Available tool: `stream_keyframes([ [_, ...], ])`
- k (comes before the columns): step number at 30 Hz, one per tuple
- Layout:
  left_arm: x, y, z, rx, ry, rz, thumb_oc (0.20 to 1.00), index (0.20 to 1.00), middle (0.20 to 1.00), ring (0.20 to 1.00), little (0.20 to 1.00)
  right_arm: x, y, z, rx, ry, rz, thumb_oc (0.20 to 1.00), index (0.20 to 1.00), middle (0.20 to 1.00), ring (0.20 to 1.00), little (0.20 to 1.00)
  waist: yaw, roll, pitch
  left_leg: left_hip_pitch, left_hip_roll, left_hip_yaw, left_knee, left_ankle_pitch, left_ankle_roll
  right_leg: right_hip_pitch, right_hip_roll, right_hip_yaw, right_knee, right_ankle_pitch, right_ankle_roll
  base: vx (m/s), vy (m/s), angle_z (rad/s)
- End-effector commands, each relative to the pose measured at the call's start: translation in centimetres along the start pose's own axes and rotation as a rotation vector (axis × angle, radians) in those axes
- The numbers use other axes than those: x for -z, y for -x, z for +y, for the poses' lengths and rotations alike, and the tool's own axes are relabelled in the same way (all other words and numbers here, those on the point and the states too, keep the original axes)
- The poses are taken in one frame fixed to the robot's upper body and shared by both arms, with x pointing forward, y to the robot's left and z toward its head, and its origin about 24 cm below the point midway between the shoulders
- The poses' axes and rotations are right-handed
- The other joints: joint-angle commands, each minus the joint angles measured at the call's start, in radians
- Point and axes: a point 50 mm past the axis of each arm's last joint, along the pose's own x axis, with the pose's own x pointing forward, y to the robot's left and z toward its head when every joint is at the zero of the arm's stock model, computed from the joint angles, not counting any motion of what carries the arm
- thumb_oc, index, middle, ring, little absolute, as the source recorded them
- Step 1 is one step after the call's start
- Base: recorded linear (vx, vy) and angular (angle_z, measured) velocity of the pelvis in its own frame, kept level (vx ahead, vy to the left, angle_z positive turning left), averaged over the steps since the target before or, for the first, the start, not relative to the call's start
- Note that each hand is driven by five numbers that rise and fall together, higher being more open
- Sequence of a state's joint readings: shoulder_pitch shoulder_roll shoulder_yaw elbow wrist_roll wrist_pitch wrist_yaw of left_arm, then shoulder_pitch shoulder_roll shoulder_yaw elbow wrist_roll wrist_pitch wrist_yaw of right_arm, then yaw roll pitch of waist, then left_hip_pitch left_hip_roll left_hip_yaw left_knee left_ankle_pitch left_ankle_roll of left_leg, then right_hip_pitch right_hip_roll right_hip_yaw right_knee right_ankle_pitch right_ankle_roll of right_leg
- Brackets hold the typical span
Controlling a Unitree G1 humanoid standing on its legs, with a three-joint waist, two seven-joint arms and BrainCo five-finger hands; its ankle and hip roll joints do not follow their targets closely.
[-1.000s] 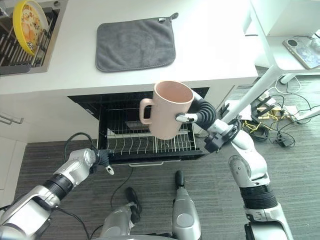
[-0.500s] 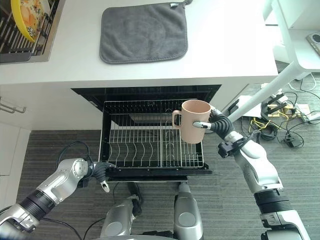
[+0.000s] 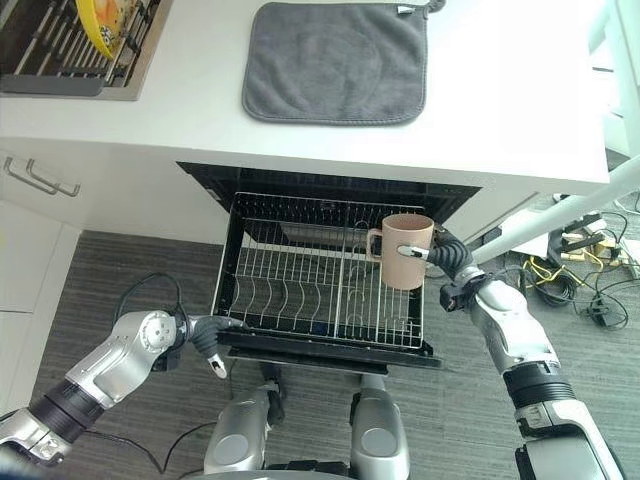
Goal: Place the dishes in the dishwasher.
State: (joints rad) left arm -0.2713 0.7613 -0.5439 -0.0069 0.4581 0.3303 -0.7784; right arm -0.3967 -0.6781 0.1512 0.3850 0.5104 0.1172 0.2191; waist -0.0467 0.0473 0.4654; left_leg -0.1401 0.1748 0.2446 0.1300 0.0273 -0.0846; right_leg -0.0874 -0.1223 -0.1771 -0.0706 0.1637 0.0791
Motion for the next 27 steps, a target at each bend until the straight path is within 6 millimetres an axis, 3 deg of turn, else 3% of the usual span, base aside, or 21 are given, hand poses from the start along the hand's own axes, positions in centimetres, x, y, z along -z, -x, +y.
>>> stream_keyframes([
  [1,0.8,0.4,-3.9,0.188,0.032,-0.031,1.0,1.0,1.0,1.0,1.0,-3.3,-0.7,-1.3,0.047,0.026,-0.101,0.2,0.2,0.2,0.2,0.2,0.037,-0.012,-0.027,-0.134,-0.004,-0.092,0.215,-0.06,-0.012,0.033,-0.019,0.003,0.158,-0.194,-0.017,0.01,-0.018,0.11],
  [7,0.5,0.9,-3.2,0.2,0.007,-0.065,1.0,1.0,1.0,1.0,1.0,-0.3,-1.2,-4.4,0.187,-0.073,0.066,0.2,0.2,0.2,0.2,0.2,0.073,0.009,-0.034,-0.142,-0.004,-0.108,0.227,-0.058,-0.017,0.042,-0.019,-0.014,0.162,-0.197,-0.018,0.04,-0.026,0.08],
  [11,0.7,0.9,-3.4,0.212,-0.008,-0.069,1.0,1.0,1.0,1.0,1.0,0.5,-1.2,-5.3,0.224,-0.096,0.131,0.2,0.2,0.2,0.2,0.2,0.08,0.017,-0.034,-0.146,-0.004,-0.115,0.239,-0.062,-0.018,0.037,-0.02,-0.012,0.176,-0.201,-0.016,0.04,-0.011,0.03],
  [27,0.6,0.2,-4.7,0.252,-0.019,-0.11,1.0,1.0,1.0,1.0,1.0,4.9,-0.3,-6.4,0.292,-0.172,0.377,0.2,0.2,0.2,0.2,0.2,0.101,0.06,-0.032,-0.157,-0.006,-0.141,0.274,-0.071,-0.016,0.015,-0.023,-0.016,0.23,-0.215,-0.011,0.03,-0.003,0.01],
])
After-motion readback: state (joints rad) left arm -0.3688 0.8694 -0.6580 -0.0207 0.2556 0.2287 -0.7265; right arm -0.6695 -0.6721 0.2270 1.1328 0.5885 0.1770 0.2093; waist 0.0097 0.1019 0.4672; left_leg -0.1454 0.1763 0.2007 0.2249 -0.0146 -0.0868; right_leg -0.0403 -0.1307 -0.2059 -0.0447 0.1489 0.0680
